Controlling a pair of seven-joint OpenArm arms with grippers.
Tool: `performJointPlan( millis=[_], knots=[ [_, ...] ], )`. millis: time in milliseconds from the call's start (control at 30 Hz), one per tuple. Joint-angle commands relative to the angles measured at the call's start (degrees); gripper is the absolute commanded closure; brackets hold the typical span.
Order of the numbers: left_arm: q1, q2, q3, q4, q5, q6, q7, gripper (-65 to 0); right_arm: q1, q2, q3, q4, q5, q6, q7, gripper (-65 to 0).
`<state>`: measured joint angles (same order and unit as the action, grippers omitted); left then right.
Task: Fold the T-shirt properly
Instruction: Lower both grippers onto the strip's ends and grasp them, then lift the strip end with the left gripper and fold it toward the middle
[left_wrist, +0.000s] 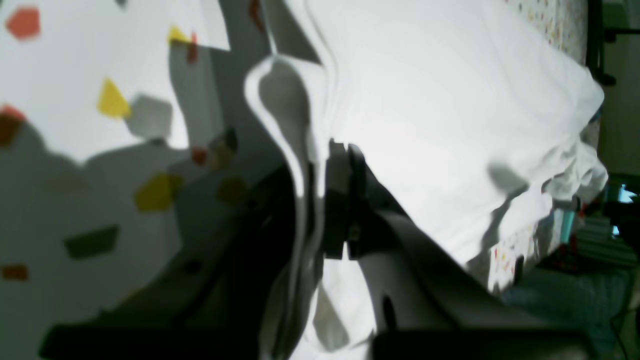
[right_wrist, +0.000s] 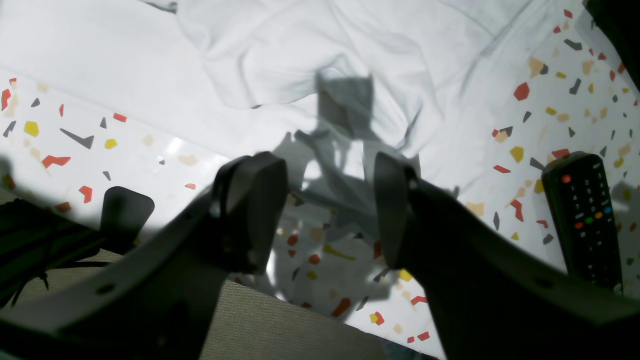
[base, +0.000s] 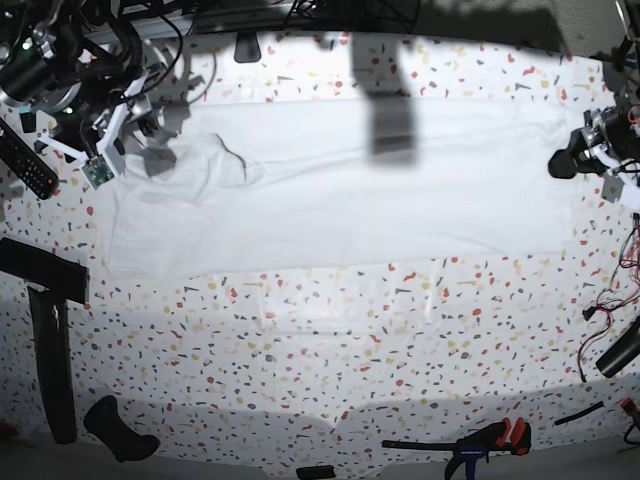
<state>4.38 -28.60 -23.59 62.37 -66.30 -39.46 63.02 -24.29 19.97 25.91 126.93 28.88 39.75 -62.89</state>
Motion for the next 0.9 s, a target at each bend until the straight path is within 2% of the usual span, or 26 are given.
performJointPlan(
  millis=[0, 100, 267, 400, 533, 633, 700, 867],
  knots=[
    [-0.92, -1.81, -0.37, 1.53, -1.27, -0.54, -0.94, 0.0, 0.13, 0.63, 0.37, 1.07, 0.57, 0.25, 0.90, -31.6],
    [-0.92, -2.60, -0.37, 4.09, 0.94, 0.55, -1.22, 0.0, 0.13, 0.63, 0.37, 1.09, 0.66, 0.25, 0.90, -31.6],
    [-1.60, -5.14, -0.37, 6.71, 14.36, 7.56, -6.23, 0.0, 0.13, 0.63, 0.37, 1.11, 3.06, 0.25, 0.79, -31.6],
    [-1.68, -7.56, -0.37, 6.73, 18.80, 8.24, -7.87, 0.0, 0.13, 0.66, 0.37, 1.11, 3.28, 0.25, 0.74, -31.6],
    [-1.70, -9.03, -0.37, 7.06, 17.14, 9.64, -6.82, 0.0, 0.13, 0.63, 0.37, 1.11, 3.28, 0.25, 0.76, -31.6],
    [-1.66, -9.05, -0.37, 9.53, 14.56, 8.83, -4.85, 0.0, 0.15, 0.66, 0.37, 1.11, 3.28, 0.25, 0.87, -31.6],
    [-1.68, -9.05, -0.37, 12.39, 12.90, 7.76, -3.63, 0.0, 0.15, 0.66, 0.37, 1.11, 3.28, 0.25, 0.92, -31.6],
    [-1.51, -8.37, -0.37, 23.21, 10.03, 7.82, 1.20, 0.0, 0.15, 0.66, 0.37, 1.11, 3.30, 0.25, 0.92, -31.6]
  ],
)
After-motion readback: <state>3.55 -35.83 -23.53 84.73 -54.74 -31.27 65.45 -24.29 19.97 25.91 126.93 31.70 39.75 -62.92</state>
